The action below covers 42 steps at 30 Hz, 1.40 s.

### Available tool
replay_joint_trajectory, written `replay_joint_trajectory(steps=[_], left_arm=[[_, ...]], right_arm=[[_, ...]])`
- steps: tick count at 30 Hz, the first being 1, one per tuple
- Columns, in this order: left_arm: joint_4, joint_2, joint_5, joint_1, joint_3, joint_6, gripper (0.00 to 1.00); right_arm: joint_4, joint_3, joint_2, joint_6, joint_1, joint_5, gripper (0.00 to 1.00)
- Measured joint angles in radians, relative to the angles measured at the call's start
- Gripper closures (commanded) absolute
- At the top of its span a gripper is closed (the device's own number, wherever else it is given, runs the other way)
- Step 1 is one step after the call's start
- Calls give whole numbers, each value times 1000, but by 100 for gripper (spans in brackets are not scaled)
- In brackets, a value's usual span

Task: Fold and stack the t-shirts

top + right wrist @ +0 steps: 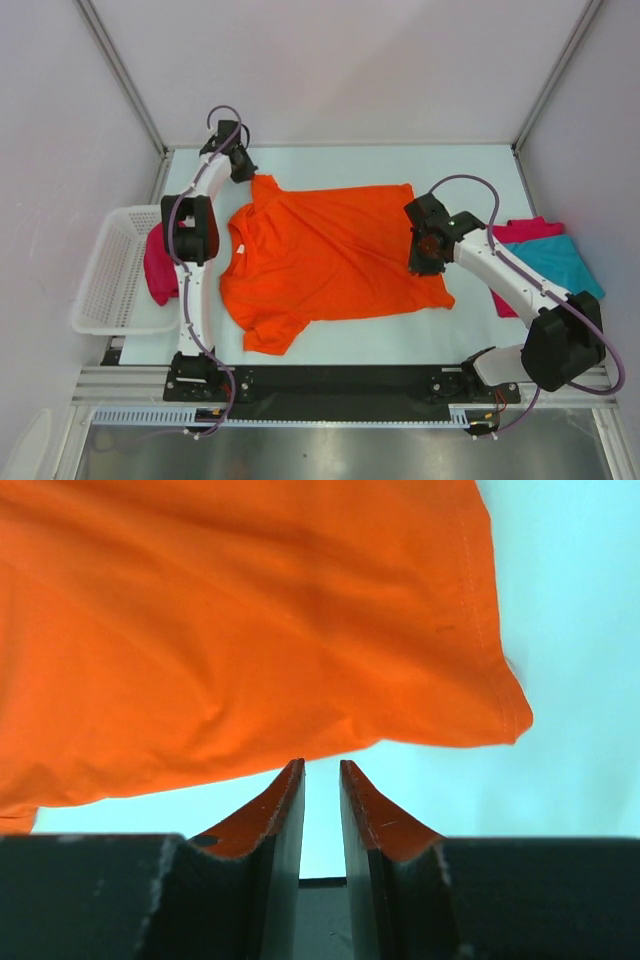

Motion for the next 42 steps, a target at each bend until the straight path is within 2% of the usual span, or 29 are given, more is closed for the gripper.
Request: replay_joint_trajectory(steps=[9, 19, 22, 23, 25, 26, 27, 33, 36, 38, 42], left_arm=[[-13, 27, 0, 6, 148, 65, 90], [33, 31, 4, 9, 162, 115, 85], [36, 55, 3, 13, 218, 121, 73], [42, 61, 3, 15, 232, 122, 62], [51, 62, 10, 21, 240, 122, 29], [53, 62, 18, 24, 242, 127, 8], [56, 62, 31, 29, 242, 120, 2], [56, 57, 93, 40, 216, 109, 1], [55, 2, 109, 35, 72, 106, 1], [47, -48, 109, 27, -48, 107, 1], [36, -196, 106, -14, -295, 111, 0]], right_arm=[[12, 1, 36, 0, 19, -6, 75], [18, 7, 63, 2, 35, -6, 76], [18, 12, 63, 2, 35, -6, 76], [18, 14, 64, 2, 36, -6, 76], [18, 17, 67, 2, 36, -6, 76], [18, 18, 68, 2, 37, -6, 76], [18, 18, 69, 2, 37, -6, 75], [19, 18, 77, 0, 37, -1, 67], [42, 17, 89, -11, 17, -9, 66], [78, 16, 108, -22, -32, -54, 62], [173, 14, 177, -42, -173, -138, 61]])
